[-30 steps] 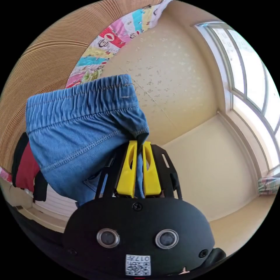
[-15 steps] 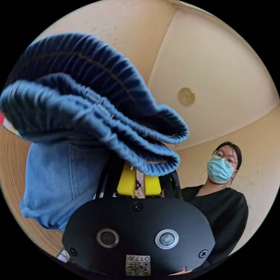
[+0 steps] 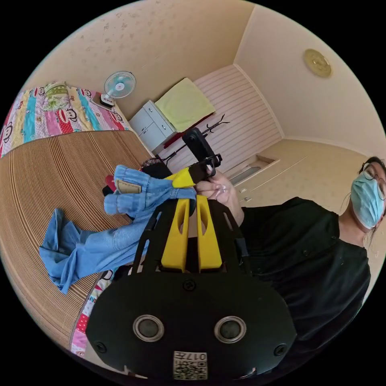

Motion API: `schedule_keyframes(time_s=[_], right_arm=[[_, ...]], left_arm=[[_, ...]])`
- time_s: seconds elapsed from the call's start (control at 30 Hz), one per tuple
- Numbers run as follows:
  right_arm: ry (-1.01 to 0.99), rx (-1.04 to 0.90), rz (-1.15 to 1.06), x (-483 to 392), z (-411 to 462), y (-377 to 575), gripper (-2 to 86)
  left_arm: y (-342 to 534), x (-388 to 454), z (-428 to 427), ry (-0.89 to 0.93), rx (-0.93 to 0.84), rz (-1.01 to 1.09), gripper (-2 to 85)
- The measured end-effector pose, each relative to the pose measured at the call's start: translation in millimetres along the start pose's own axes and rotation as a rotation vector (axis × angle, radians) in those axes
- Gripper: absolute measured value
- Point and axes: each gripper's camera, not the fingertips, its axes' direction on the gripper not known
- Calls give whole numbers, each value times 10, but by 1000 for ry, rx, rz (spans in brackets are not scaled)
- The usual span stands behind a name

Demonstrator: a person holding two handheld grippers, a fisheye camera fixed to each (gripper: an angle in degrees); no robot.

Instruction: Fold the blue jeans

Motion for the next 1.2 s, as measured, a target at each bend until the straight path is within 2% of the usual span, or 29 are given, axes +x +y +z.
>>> schedule_keyframes(time_s=[0.07,0.1,0.17,0.27,0.33,0.4,0.47,0.53,0.6,0.67,0.8,0.9,0.93,0.97,1.03,1.2], right_arm=[[-147,54,91,410,16,13,72],[-188,63,98,489,21,15,52],[-417,40,39,634,93,-37,23],[-434,116,-47,568,9,-105,25],[-337,153,-95,459,-134,-143,36],[-120,137,-80,342,-247,-198,100],[162,27,-53,212,-253,-283,165],[322,-17,11,240,-236,-306,173],[352,-57,41,348,-202,-293,170],[202,-131,68,560,-150,-245,133],[18,-112,40,650,-231,-116,55],[-137,22,-46,588,-537,30,41],[-246,110,-109,538,-742,110,39],[-364,198,-177,481,-966,195,37],[-467,283,-289,338,-1268,313,35],[-654,407,-535,-283,-1802,617,34]], left_arm=[[120,34,233,3,-61,33,22],[192,59,346,1,-72,44,22],[283,69,494,-1,-79,44,22],[392,96,661,-53,-87,67,22],[442,82,773,-58,-116,67,23],[521,95,941,-90,-143,76,23],[576,115,1083,-113,-166,87,23],[628,130,1209,-120,-180,99,24],[692,133,1372,-124,-205,105,24],[758,158,1527,-141,-242,115,24],[935,275,1827,-218,-288,158,21],[1020,329,1861,-218,-249,166,23],[1038,329,1848,-218,-230,160,24],[1080,321,1793,-216,-174,140,26],[1155,296,1657,-176,-67,123,24],[1515,62,1227,166,292,70,2]])
